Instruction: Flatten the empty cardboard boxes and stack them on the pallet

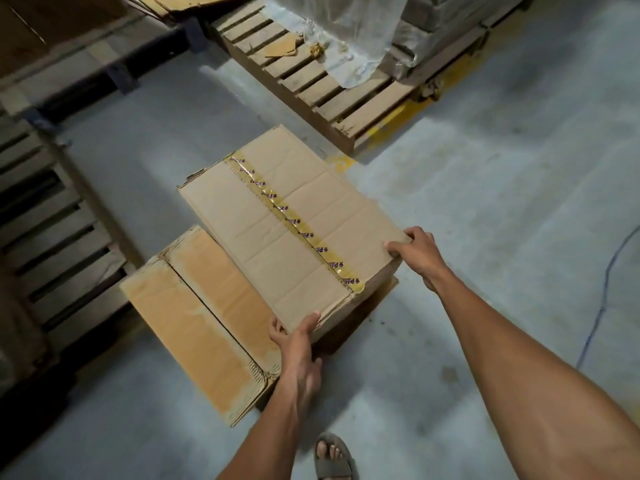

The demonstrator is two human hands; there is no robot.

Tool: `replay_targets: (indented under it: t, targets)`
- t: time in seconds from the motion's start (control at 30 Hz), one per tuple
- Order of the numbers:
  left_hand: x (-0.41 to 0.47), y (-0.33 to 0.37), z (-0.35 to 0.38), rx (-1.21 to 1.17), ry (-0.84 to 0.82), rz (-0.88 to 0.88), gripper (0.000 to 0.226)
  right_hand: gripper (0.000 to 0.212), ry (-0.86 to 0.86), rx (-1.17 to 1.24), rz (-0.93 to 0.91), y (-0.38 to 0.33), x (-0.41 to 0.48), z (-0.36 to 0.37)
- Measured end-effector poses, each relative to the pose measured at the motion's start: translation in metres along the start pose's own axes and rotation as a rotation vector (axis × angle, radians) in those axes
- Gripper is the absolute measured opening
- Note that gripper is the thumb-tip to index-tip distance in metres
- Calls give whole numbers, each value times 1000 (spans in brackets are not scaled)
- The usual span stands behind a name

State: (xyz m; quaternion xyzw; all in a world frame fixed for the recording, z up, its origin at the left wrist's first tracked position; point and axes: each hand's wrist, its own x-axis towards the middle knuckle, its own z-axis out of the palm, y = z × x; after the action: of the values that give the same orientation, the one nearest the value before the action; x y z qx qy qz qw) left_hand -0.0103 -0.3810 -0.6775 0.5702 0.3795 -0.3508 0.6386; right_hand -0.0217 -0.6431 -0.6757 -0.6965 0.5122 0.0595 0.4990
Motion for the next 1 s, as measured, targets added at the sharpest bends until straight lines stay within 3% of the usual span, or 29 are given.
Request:
replay_targets:
  t: [0.1, 0.23, 0.33, 0.47, 0.57, 0.8, 1.0]
  targets:
    - [1, 16, -21, 2, 0, 36, 104, 46, -4, 85, -63, -5, -16, 16]
    - [-3, 49, -44, 72, 35, 153, 75, 41, 101, 108, -150, -28, -43, 32]
    - [-17, 91, -54, 77, 72, 289, 82, 46, 152, 112, -212, -57, -70, 39]
    - [-48, 151, -69, 121, 39, 345, 60, 44, 200, 236, -231, -94, -114, 53]
    - [-73, 172, -92, 161, 71, 358, 59, 41, 244, 292, -267, -118, -150, 57]
    - [-166, 247, -151, 225, 24, 555, 55, 40, 286, 407, -405, -169, -257, 57]
    - [-294, 362, -237, 245, -14, 824, 59, 39, 296, 573, -573, -276, -395, 73]
